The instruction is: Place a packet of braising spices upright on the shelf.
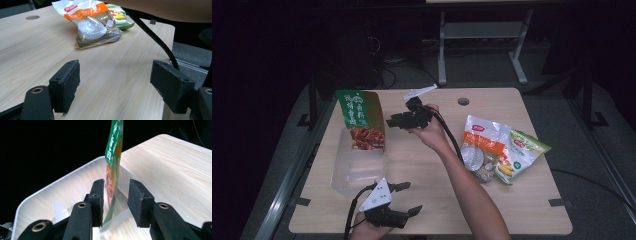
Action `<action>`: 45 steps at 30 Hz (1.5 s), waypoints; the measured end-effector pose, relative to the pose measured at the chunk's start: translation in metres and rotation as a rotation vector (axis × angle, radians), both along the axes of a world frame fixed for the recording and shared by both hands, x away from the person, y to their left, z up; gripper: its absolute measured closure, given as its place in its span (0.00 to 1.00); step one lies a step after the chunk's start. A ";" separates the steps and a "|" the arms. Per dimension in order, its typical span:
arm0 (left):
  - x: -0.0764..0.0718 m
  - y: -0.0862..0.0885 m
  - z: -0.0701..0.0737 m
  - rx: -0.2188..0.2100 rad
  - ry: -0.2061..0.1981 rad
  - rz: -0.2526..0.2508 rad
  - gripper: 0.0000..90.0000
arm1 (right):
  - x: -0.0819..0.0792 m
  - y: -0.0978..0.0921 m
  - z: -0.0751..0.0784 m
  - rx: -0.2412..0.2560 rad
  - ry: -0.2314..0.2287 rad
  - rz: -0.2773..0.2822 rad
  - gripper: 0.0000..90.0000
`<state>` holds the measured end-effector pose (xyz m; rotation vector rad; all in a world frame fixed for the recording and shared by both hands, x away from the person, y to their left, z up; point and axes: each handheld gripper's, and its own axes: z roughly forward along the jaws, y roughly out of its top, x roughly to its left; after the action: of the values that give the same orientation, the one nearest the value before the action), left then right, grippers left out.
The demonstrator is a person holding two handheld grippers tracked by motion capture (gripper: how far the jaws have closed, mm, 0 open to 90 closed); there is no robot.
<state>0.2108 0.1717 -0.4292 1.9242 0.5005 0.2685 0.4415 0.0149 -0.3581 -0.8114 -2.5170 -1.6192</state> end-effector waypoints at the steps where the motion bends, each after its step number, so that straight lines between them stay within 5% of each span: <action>1: 0.000 0.000 0.000 -0.001 0.004 0.002 0.26 | -0.002 -0.004 0.000 0.003 0.001 -0.001 0.71; 21: 0.001 -0.002 -0.002 0.015 0.016 0.002 0.25 | -0.041 -0.090 -0.002 -0.002 0.014 -0.046 0.67; 45: 0.001 -0.004 -0.002 0.000 0.027 0.001 0.25 | -0.087 -0.203 -0.024 -0.047 0.066 -0.217 0.63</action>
<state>0.2117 0.1675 -0.4311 1.9303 0.5193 0.2434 0.3541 -0.1878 -0.3817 -1.1594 -2.5050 -1.5655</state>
